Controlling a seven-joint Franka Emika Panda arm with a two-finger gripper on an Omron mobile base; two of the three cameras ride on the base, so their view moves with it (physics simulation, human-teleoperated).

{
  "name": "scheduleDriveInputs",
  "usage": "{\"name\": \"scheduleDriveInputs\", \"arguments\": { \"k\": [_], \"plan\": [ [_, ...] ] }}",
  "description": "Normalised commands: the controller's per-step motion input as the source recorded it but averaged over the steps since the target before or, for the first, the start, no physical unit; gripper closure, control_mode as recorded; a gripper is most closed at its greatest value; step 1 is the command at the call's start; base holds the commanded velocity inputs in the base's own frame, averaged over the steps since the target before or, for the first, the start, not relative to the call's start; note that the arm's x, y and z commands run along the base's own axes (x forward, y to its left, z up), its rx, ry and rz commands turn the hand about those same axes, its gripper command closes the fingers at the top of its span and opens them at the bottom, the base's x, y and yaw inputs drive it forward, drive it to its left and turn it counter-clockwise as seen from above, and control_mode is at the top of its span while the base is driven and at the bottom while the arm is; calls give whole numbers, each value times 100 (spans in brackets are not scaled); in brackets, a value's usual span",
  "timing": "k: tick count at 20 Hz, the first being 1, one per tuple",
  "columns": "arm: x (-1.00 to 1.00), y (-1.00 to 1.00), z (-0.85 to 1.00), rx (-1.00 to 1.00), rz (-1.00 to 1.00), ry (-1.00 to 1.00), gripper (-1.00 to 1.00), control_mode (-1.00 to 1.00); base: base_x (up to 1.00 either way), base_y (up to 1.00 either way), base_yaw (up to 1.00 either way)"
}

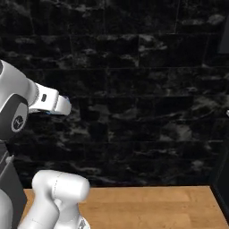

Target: Gather all objects into one cabinet and sort the glasses and bowls to opposite sides.

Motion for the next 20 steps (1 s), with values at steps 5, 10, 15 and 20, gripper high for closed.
{"name": "scheduleDriveInputs", "arguments": {
  "k": [5,10,15,20],
  "plan": [
    [0,0,0,0,0,0,100,100,52,-18,-49],
    [0,0,0,0,0,0,100,100,0,0,-87],
    [0,0,0,0,0,0,100,100,3,0,-85],
    [0,0,0,0,0,0,100,100,27,17,-77]
  ]
}}
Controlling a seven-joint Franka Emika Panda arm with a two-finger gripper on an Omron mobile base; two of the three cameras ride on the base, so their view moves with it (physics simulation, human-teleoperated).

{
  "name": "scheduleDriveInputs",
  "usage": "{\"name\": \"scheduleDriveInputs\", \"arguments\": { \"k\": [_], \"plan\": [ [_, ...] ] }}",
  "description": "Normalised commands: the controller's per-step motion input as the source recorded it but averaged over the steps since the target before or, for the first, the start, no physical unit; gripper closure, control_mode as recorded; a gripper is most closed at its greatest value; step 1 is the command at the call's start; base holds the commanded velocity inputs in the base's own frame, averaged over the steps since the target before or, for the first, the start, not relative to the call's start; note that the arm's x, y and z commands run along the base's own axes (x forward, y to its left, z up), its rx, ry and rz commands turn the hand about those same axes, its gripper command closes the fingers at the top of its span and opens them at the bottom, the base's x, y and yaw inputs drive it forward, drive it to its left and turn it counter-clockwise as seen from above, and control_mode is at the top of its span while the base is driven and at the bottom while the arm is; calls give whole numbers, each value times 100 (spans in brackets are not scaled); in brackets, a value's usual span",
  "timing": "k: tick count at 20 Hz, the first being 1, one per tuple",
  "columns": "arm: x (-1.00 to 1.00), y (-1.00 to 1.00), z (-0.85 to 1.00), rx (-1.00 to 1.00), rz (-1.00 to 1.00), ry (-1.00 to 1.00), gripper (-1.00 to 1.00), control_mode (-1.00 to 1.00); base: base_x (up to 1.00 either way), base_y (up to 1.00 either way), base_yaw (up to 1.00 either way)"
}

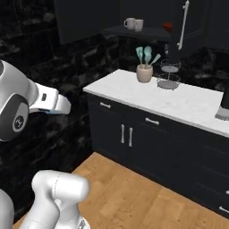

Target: Gather all objects into one cabinet and sort the glasses and bowls to opposite sides.

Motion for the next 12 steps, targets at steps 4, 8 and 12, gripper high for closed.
{"name": "scheduleDriveInputs", "arguments": {
  "k": [4,8,12],
  "plan": [
    [0,0,0,0,0,0,100,100,71,55,-58],
    [0,0,0,0,0,0,100,100,84,77,-35],
    [0,0,0,0,0,0,100,100,99,71,-19]
  ]
}}
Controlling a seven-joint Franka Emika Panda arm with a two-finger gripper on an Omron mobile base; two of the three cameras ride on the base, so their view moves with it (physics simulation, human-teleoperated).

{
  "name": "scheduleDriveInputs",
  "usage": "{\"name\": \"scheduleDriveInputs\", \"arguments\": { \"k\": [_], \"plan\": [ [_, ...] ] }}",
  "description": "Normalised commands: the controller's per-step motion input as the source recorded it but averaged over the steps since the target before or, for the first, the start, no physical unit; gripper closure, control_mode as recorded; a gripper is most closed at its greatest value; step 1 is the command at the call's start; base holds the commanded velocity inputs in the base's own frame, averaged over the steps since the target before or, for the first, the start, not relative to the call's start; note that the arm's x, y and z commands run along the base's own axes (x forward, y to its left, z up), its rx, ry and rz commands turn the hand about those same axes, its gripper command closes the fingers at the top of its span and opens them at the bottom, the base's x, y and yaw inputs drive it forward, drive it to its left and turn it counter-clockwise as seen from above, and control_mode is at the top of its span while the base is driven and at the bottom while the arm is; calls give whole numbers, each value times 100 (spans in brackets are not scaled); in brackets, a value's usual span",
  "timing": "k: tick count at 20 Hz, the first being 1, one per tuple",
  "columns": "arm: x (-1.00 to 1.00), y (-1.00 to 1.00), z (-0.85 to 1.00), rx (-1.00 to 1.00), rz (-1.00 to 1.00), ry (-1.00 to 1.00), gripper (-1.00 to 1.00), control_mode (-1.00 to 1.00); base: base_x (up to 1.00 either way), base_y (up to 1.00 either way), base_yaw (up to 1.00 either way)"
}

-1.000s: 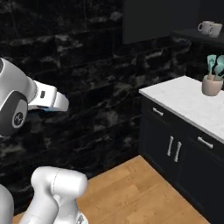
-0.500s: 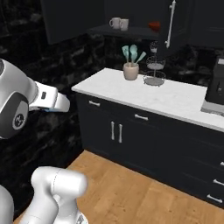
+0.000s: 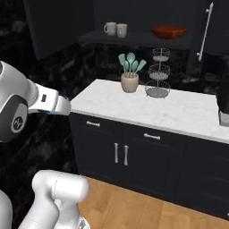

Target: Gather all objects into one cabinet and sort the glasses and bowls to opposite sides.

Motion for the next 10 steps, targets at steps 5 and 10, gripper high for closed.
{"name": "scheduleDriveInputs", "arguments": {
  "k": [5,10],
  "plan": [
    [0,0,0,0,0,0,100,100,83,30,-19],
    [0,0,0,0,0,0,100,100,70,6,-33]
  ]
}}
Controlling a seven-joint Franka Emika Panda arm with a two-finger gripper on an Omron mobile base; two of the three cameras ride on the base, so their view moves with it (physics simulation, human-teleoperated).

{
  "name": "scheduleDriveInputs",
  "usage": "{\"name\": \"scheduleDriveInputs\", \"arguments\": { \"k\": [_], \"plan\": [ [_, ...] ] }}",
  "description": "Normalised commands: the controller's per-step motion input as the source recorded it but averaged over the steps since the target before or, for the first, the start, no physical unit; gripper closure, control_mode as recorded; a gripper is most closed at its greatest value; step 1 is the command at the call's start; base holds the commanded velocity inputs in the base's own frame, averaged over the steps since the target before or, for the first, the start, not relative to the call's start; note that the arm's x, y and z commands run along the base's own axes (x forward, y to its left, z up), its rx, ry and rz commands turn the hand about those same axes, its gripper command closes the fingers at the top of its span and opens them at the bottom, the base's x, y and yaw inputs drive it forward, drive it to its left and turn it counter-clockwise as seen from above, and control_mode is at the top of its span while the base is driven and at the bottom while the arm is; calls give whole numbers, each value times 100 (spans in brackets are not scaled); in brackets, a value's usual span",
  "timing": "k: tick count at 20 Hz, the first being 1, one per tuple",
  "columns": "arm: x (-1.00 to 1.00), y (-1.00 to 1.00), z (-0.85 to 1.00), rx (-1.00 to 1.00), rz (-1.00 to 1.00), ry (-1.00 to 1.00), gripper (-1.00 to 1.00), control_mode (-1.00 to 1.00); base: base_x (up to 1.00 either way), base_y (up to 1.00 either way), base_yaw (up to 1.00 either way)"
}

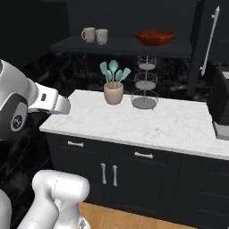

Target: Gather all objects into one cabinet and sort the glasses and bowls to opposite sides.

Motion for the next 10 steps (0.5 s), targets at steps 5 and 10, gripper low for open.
{"name": "scheduleDriveInputs", "arguments": {
  "k": [5,10],
  "plan": [
    [0,0,0,0,0,0,100,100,59,3,-39],
    [0,0,0,0,0,0,100,100,51,7,-36]
  ]
}}
